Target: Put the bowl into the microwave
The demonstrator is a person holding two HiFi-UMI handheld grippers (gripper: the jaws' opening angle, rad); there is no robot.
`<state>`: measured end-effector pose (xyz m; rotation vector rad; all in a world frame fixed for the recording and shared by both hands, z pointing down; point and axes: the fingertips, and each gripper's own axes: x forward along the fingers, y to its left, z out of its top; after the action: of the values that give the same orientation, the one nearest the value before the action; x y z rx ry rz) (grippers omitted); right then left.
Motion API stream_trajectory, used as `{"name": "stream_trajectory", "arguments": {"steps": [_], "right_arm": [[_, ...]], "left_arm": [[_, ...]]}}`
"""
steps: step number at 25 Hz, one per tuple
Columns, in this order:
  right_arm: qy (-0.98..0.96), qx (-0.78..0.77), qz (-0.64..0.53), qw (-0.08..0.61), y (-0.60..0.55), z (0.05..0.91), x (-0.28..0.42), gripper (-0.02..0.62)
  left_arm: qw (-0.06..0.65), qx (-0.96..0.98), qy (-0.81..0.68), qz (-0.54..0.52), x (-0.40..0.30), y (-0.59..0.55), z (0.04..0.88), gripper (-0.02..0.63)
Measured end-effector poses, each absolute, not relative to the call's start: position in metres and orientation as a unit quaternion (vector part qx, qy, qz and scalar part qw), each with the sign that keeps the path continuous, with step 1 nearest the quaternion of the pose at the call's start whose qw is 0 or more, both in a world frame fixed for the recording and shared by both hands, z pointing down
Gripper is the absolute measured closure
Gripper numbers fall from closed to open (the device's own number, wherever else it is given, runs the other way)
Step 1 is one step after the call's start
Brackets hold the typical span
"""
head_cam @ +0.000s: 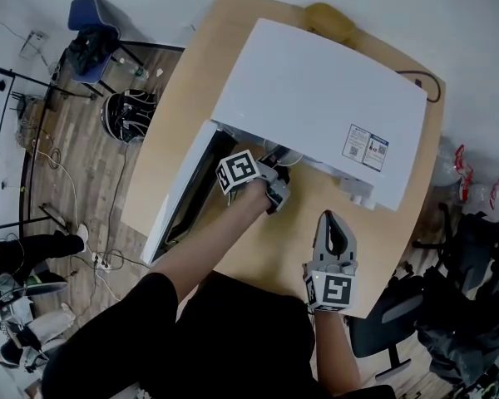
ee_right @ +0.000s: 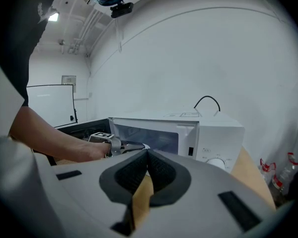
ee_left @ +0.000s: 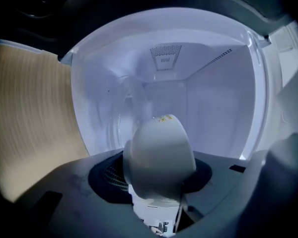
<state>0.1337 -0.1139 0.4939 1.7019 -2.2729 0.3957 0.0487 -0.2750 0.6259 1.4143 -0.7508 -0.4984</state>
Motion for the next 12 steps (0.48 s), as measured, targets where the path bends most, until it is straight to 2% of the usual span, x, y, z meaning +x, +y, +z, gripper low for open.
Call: {"name": "stream_trajectory", "arguments": {"steps": [12], "right_arm": [[-0.772, 0.603, 0.148, 0.134, -0.123, 0.503, 0.145, 0.540]], "left_arm": [[0.657, 0.643, -0.348, -0.185, 0.060, -0.289, 0.630, 0.404]]}}
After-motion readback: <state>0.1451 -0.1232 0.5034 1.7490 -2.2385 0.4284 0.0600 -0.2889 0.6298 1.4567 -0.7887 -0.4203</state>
